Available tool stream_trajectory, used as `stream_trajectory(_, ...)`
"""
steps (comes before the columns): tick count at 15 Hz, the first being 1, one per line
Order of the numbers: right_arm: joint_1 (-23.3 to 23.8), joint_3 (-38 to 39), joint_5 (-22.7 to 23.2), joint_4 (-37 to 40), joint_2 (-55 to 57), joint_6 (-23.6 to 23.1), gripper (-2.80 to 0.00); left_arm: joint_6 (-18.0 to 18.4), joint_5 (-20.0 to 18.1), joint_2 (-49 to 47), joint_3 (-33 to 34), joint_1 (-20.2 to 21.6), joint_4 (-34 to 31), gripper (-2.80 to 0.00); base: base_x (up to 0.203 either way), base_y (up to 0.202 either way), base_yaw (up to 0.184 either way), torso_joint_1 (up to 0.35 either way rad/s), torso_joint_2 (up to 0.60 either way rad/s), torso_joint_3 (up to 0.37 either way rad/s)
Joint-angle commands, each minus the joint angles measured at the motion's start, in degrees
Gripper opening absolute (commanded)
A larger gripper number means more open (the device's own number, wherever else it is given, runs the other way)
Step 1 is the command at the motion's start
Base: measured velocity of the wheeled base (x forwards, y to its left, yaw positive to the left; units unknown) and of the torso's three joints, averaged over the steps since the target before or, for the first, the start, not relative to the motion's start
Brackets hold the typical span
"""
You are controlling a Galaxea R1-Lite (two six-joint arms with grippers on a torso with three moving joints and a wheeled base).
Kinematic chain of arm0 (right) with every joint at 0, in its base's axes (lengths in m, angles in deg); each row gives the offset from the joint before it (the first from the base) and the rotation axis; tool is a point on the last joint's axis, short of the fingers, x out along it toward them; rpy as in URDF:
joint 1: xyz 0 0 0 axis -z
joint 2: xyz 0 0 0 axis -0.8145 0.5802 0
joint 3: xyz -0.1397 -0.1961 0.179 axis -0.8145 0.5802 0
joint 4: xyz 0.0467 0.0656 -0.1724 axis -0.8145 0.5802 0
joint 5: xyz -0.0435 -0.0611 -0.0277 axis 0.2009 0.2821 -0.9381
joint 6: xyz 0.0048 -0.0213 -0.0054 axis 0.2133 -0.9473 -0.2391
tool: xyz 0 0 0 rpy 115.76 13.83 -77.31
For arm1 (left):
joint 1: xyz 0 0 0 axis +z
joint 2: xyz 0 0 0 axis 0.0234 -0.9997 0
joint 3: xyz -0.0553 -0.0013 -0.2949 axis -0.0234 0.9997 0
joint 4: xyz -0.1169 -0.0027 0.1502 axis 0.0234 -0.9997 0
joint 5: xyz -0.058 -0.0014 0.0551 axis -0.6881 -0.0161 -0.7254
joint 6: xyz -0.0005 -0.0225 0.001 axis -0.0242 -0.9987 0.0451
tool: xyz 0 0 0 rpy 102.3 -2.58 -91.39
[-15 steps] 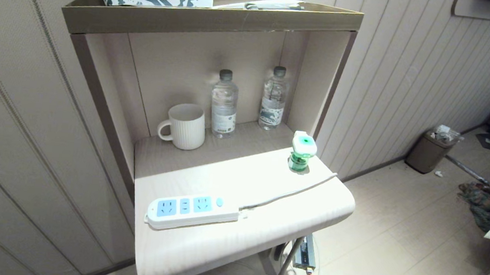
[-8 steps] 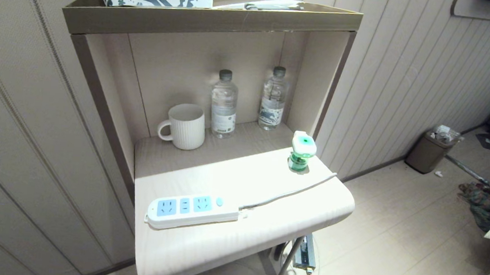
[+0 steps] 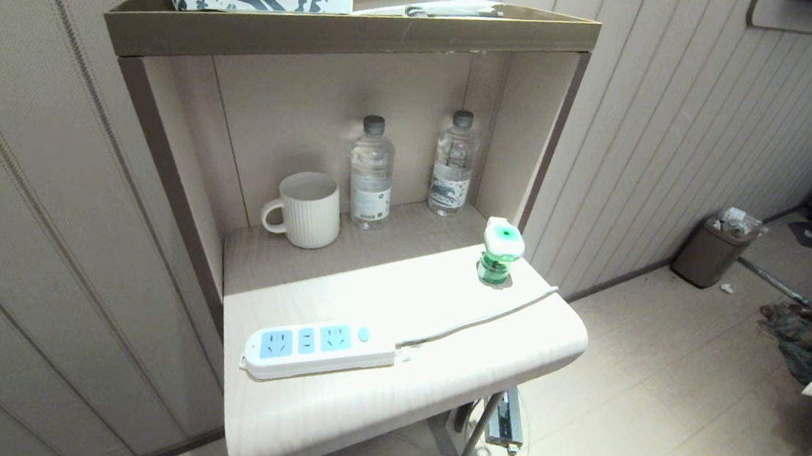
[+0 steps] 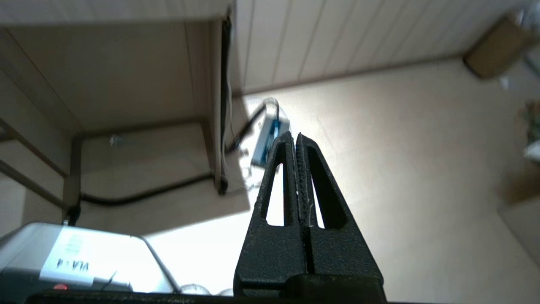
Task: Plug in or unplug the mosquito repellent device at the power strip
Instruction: Pick up the mosquito repellent liquid
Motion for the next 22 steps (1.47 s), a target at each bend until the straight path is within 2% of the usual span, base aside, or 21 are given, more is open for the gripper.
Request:
stream_trajectory(1, -1.0, 0.13, -0.47, 1.42, -8.68, -0.15, -2.8, -0.01, 0.05, -0.08, 0.0, 0.05, -0.02, -2.8, 0.0, 0.0, 0.0, 0.0, 0.0, 0.0)
stream_trajectory(3, -0.62, 0.11, -0.96, 3.37, -12.35, 2.49, -2.8, -0.01, 0.05, -0.08, 0.02, 0.03, -0.02, -2.8, 0.0, 0.0, 0.0, 0.0, 0.0, 0.0)
stream_trajectory(4, -0.54, -0.02, -1.42, 5.4, -12.19, 6.46, -2.8, -0.01, 0.05, -0.08, 0.02, 0.05, -0.02, -2.8, 0.0, 0.0, 0.0, 0.0, 0.0, 0.0)
stream_trajectory(5, -0.48, 0.21, -2.79, 4.29, -12.11, 8.98, -2.8, -0.01, 0.05, -0.08, 0.02, -0.04, -0.02, -2.8, 0.0, 0.0, 0.0, 0.0, 0.0, 0.0)
stream_trajectory(22, -0.52, 0.24, -3.03, 4.26, -12.1, 9.08, -2.8, -0.01, 0.05, -0.08, -0.03, 0.03, -0.02, -2.8, 0.0, 0.0, 0.0, 0.0, 0.0, 0.0)
